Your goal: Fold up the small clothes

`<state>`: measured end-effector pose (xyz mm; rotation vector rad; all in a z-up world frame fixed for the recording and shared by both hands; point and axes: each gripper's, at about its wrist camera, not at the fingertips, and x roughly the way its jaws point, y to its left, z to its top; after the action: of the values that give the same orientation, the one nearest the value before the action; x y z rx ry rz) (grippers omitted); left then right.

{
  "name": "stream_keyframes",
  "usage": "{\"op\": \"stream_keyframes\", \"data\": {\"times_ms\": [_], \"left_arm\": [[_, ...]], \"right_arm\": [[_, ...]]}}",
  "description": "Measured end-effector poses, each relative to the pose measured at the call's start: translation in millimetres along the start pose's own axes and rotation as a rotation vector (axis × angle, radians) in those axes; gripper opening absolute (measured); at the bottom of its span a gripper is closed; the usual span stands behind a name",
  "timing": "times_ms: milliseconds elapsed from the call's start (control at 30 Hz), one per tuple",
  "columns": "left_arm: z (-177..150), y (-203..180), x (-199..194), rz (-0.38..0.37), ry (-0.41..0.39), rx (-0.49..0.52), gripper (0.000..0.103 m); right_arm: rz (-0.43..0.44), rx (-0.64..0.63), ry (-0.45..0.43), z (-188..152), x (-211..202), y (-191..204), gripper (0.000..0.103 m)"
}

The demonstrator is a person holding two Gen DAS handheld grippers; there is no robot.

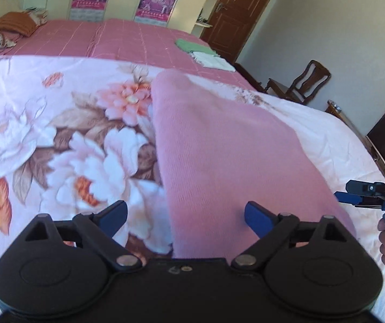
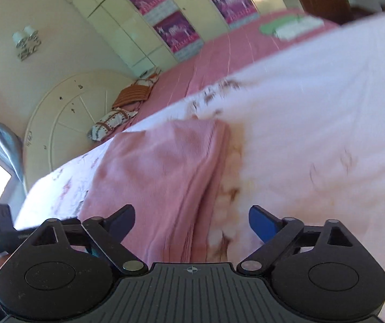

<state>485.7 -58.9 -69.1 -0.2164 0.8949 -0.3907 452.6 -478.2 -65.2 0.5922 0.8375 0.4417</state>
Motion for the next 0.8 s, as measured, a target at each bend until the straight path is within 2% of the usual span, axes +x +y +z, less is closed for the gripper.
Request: {"op": "stream_keyframes", "data": {"times_ms": [67, 100, 133, 200, 233, 300, 333, 400, 467, 533, 567, 600, 733, 800], "left_arm": [[-1, 3, -1, -0.010, -0.010, -0.036, 0.089], [-1, 3, -2, -0.019, -0.016, -0.039, 0.084], [0, 0, -4, -0.011, -0.022, -0.032, 0.083], [-5, -3, -4, 0.023, -0.019, -0.017, 0.083], [-9, -3, -6, 0.020, -0.023, -0.026, 0.083], [-19, -1, -8, 0.028, -0.020, -0.034, 0.085], [-23, -2, -7, 0.053, -0.005, -0.004, 0.086], [-26, -4, -8, 0.066, -0.013, 0.030, 0.086], [-21, -7, -14, 0.060, -0.020, 0.033, 0.083], [-13, -10, -19, 0.042, -0.038, 0.055, 0.084], [-9, -10, -17, 0.019, -0.028, 0.051, 0.084], [-5, -9, -14, 0.001, -0.017, 0.043, 0.084], [8, -4, 7, -0.051, 0.053, 0.007, 0.082], [11, 3, 20, -0.081, 0.095, -0.032, 0.084]], "right_arm": [[0.007, 0.033, 0.003, 0, -1, -6, 0.074], [-0.022, 0.021, -0.030, -4, -5, 2, 0.059], [-0.037, -0.017, -0.060, -5, -10, 10, 0.050], [-0.010, -0.084, -0.094, -6, -17, 23, 0.039], [0.008, -0.130, -0.091, -12, -18, 30, 0.038], [0.058, -0.231, -0.032, -28, -13, 42, 0.038], [0.059, -0.302, 0.014, -40, -6, 47, 0.038], [-0.130, -0.413, 0.088, -59, 15, 48, 0.037], [-0.100, -0.326, 0.077, -55, 13, 41, 0.038], [-0.057, -0.243, -0.009, -44, -3, 40, 0.042], [-0.038, -0.194, -0.042, -37, -8, 36, 0.052], [-0.015, -0.137, -0.051, -30, -9, 30, 0.076], [0.083, 0.066, 0.028, -3, 13, 0, 0.077], [0.127, 0.140, 0.101, 5, 30, -14, 0.077]]}}
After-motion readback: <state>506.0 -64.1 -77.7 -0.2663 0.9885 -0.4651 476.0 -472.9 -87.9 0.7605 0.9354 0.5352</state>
